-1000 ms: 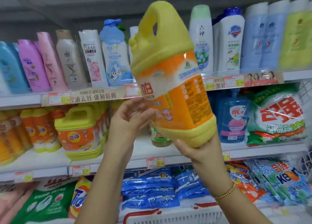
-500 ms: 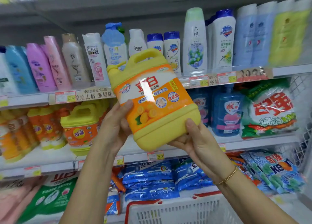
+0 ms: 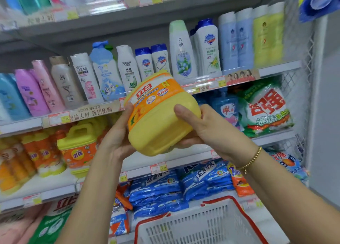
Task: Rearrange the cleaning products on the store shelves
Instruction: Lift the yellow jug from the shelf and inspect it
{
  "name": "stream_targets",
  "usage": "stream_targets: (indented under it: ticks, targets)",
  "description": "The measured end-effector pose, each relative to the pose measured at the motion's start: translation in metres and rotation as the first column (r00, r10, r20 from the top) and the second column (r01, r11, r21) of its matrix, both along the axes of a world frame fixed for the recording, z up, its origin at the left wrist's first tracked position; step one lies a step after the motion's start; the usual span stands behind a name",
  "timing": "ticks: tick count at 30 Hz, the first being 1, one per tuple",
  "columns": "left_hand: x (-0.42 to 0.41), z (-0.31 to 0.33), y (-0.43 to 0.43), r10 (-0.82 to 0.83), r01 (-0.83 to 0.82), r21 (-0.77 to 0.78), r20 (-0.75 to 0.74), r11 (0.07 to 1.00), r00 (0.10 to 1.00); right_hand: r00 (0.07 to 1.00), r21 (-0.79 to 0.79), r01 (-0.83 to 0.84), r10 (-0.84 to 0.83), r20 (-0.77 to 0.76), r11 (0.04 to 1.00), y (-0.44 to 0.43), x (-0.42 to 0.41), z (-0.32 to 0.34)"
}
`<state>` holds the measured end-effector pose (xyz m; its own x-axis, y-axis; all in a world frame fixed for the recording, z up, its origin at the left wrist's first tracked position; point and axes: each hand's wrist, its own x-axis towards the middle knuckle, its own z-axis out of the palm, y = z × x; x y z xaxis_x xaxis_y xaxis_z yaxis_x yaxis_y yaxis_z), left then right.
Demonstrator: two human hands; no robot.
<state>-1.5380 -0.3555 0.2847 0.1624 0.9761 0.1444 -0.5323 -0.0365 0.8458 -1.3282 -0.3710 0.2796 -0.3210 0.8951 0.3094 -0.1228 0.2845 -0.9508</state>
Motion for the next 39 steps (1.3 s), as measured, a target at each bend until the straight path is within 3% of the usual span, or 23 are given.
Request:
stream_targets:
  ticks: [5, 8, 12, 16, 21, 25, 27, 31, 36, 39]
  targets:
    - [0.032, -0.012, 0.014, 0.110, -0.096, 0.142, -0.095, 0.985, 0.989, 0.976, -0.087, -0.070, 0.086, 0.198, 0.994, 0.009, 0.059, 0.002]
    - [0.057, -0.030, 0.028, 0.234, -0.181, 0.249, -0.206, 0.951, 0.950, 0.960, -0.010, 0.044, -0.039, 0.278, 0.999, 0.030, 0.094, 0.001]
    - [0.102, -0.066, 0.044, 0.205, -0.105, 0.295, -0.333, 0.950, 0.920, 0.938, 0.117, 0.171, -0.198, 0.286, 0.978, 0.053, 0.129, 0.004]
    - [0.150, -0.107, 0.065, 0.085, 0.034, 0.250, -0.450, 0.968, 0.889, 0.770, 0.162, 0.167, -0.231, 0.594, 0.973, 0.063, 0.172, -0.002]
    - [0.204, -0.155, 0.099, -0.071, 0.243, 0.207, -0.607, 0.948, 0.792, 0.598, 0.155, 0.348, -0.346, 0.723, 0.925, 0.075, 0.223, -0.033]
    - [0.249, -0.203, 0.128, -0.222, 0.397, 0.087, -0.711, 0.914, 0.667, 0.337, 0.036, 0.357, -0.165, 0.927, 0.933, 0.094, 0.249, -0.068]
    - [0.265, -0.233, 0.145, -0.273, 0.430, 0.010, -0.759, 0.903, 0.591, 0.290, 0.009, 0.419, -0.143, 0.946, 0.908, 0.105, 0.259, -0.103]
    - [0.294, -0.286, 0.161, -0.238, 0.363, -0.072, -0.866, 0.929, 0.439, 0.269, -0.053, 0.545, -0.115, 0.956, 0.837, 0.122, 0.262, -0.191]
    - [0.325, -0.350, 0.150, -0.311, 0.342, -0.176, -0.865, 0.923, 0.393, 0.383, -0.195, 0.727, -0.154, 0.911, 0.658, 0.120, 0.281, -0.302]
    - [0.337, -0.376, 0.144, -0.363, 0.322, -0.262, -0.879, 0.910, 0.309, 0.433, -0.251, 0.777, -0.200, 0.879, 0.577, 0.113, 0.286, -0.348]
